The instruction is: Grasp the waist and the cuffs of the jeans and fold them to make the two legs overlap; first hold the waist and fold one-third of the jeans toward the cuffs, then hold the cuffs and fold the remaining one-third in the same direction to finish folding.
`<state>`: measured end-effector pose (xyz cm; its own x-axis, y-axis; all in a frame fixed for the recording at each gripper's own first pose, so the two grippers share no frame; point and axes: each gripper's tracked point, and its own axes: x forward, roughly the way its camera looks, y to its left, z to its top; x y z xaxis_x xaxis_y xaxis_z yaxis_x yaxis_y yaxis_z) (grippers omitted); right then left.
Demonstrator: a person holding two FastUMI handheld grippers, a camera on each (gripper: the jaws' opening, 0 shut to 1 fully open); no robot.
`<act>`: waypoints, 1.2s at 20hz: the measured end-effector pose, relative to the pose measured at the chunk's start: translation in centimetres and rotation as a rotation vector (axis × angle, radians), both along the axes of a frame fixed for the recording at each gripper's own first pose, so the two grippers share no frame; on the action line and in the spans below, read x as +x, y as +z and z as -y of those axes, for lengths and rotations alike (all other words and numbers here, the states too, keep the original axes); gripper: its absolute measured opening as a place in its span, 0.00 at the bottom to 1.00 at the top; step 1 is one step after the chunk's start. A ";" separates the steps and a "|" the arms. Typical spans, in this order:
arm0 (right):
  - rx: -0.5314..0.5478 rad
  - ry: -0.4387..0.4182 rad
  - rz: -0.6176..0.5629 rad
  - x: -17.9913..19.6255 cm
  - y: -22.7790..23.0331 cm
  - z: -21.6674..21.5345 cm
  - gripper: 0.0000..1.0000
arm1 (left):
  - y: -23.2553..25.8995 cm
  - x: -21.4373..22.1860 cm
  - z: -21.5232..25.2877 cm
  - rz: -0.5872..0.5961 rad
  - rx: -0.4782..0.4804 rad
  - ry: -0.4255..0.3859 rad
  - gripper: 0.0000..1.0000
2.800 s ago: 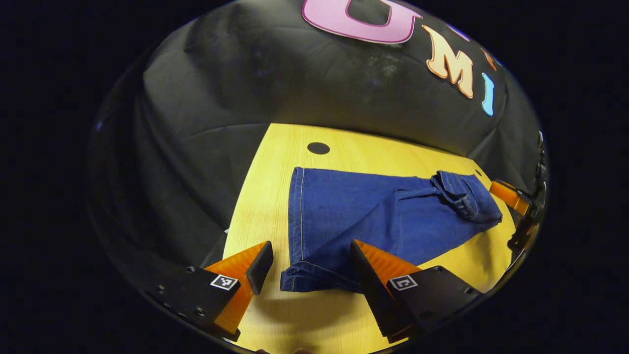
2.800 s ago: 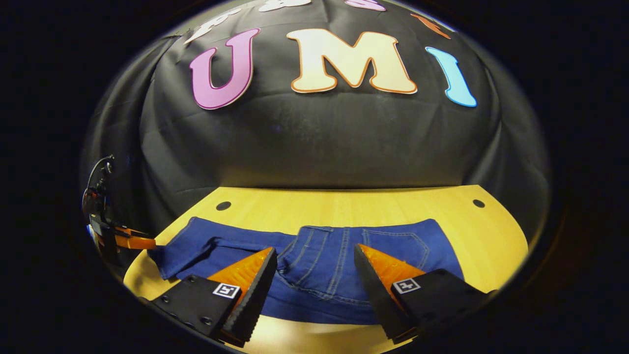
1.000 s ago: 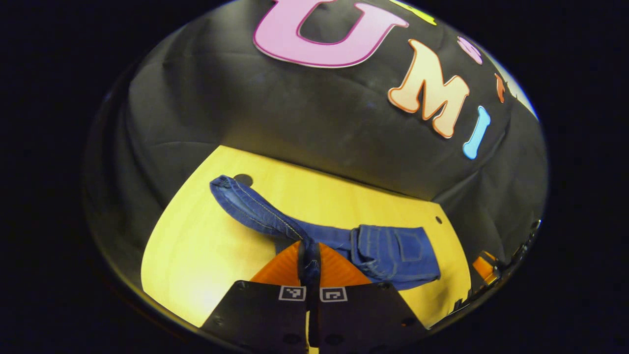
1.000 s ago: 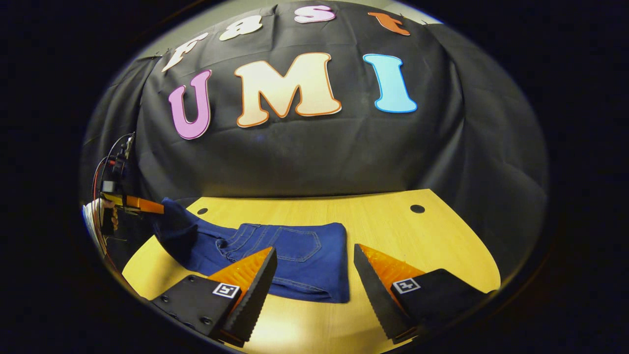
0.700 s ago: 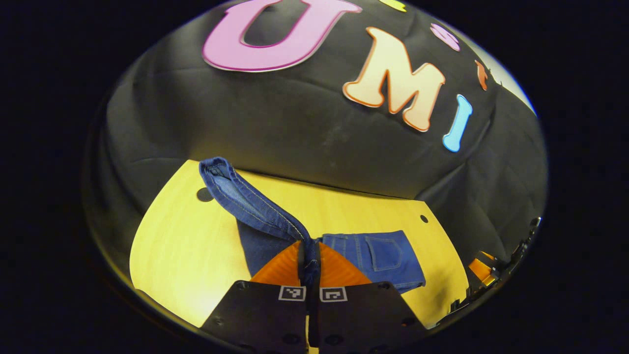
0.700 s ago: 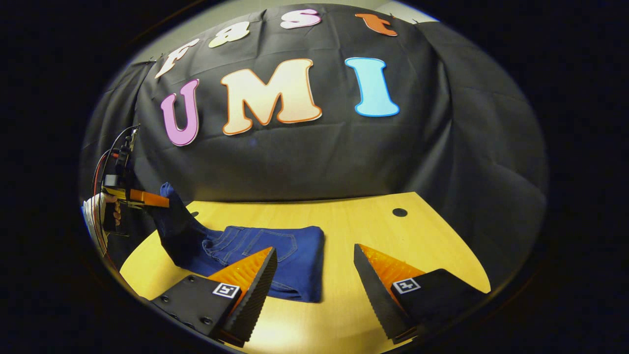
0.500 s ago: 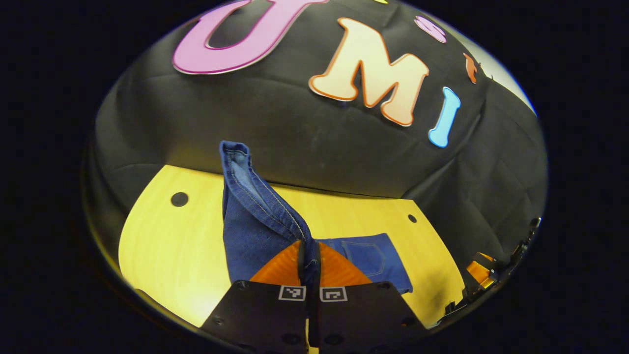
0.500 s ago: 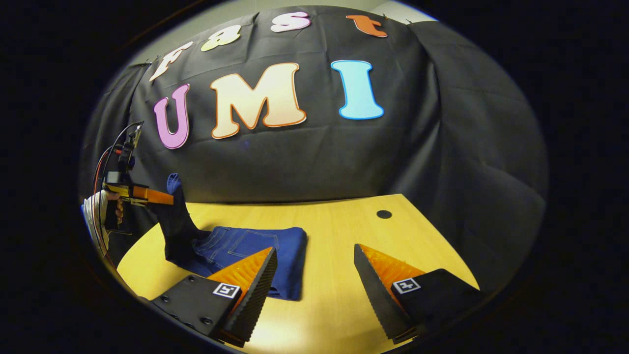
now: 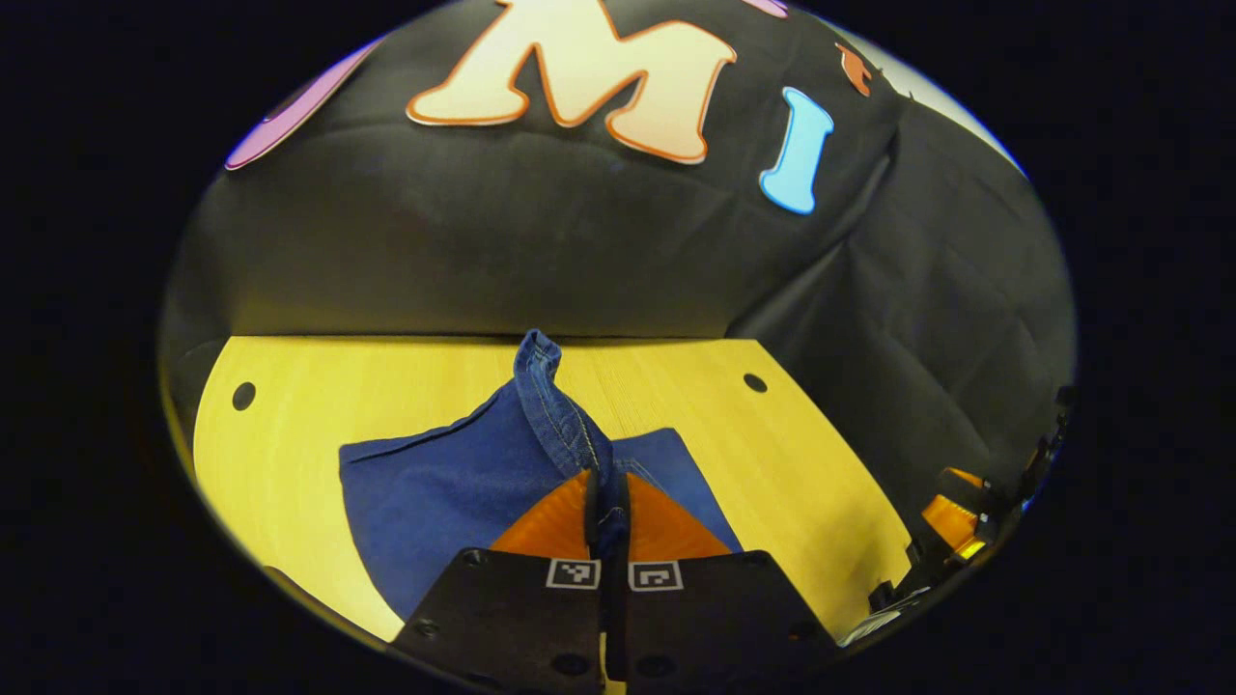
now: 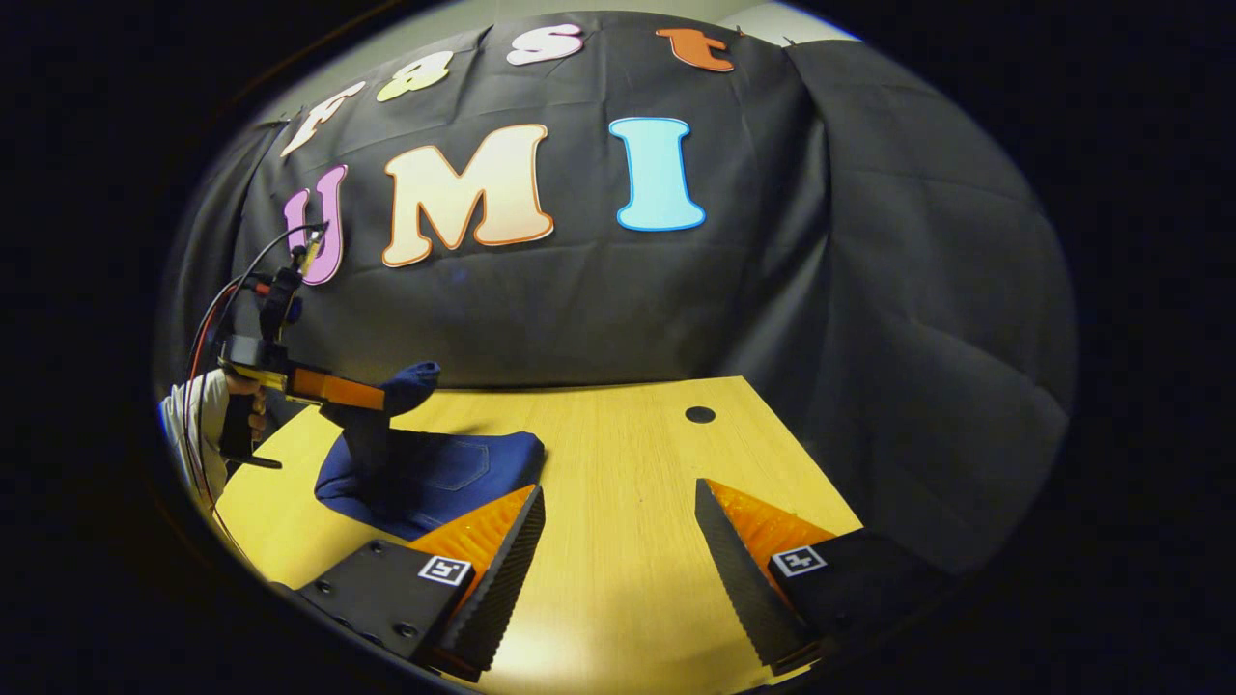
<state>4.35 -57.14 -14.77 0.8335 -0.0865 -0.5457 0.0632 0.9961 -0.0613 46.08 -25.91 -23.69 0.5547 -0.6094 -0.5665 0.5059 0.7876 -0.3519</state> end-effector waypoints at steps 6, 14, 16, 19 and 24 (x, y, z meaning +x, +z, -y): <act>0.012 0.025 0.025 0.2 0.5 -0.1 0.97 | -2.7 -2.4 2.8 0.059 0.049 -0.018 0.02; 0.064 0.142 0.216 1.4 6.7 -9.1 0.95 | 8.6 -7.8 -4.4 0.441 -0.016 0.116 0.96; 0.093 0.166 0.289 1.1 9.6 -12.8 0.95 | 10.2 -9.9 -8.4 0.492 0.006 0.148 0.95; 0.149 0.201 0.370 0.0 13.4 -18.6 0.97 | 11.9 -13.5 -13.9 0.523 0.041 0.183 0.95; 0.183 0.243 0.464 -3.5 17.7 -25.6 0.95 | 14.8 -18.3 -20.3 0.586 0.027 0.261 0.95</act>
<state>0.81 -31.50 2.92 0.9742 0.2000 -0.1042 -0.1906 0.9772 0.0931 27.81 -5.65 -8.92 0.9050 -0.4025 -0.1377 0.3989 0.9154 -0.0535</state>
